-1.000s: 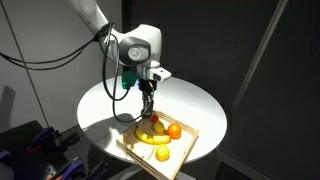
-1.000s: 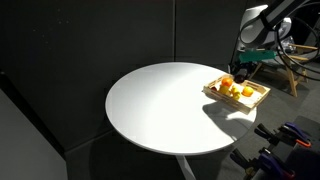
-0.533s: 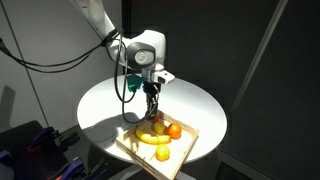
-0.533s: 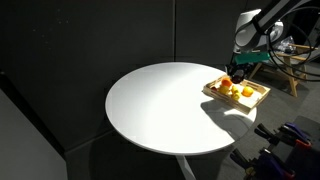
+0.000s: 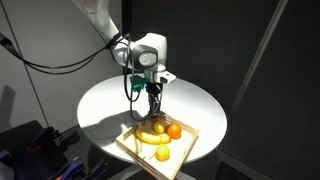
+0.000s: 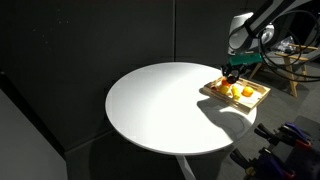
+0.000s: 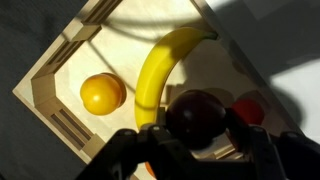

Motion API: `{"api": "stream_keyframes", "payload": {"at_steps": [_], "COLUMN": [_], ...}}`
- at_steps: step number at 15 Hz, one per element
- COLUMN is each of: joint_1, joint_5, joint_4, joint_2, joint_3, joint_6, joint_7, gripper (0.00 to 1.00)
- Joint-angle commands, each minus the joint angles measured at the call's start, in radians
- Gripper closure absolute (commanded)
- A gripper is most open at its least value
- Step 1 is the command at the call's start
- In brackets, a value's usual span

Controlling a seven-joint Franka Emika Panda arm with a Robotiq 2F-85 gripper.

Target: Put the apple in the box

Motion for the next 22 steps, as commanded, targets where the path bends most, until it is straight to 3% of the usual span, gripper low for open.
{"api": "stream_keyframes", "payload": {"at_steps": [1, 8, 9, 10, 12, 22], "joint_1": [0.007, 0.009, 0.010, 0.010, 0.011, 0.041], "joint_5": [0.025, 0.025, 0.025, 0.026, 0.026, 0.026], "joint_4": [0.038, 0.043, 0.041, 0.041, 0.039, -0.043], "joint_2": [0.033, 0.067, 0.068, 0.068, 0.068, -0.034], "joint_3": [-0.007, -0.009, -0.009, -0.009, -0.009, 0.038], "joint_6": [-0.008, -0.005, -0.005, -0.006, -0.007, -0.068], "joint_7": [-0.011, -0.015, -0.015, -0.015, -0.016, -0.126], "gripper": [0.66, 0.66, 0.31, 0.14, 0.01, 0.00]}}
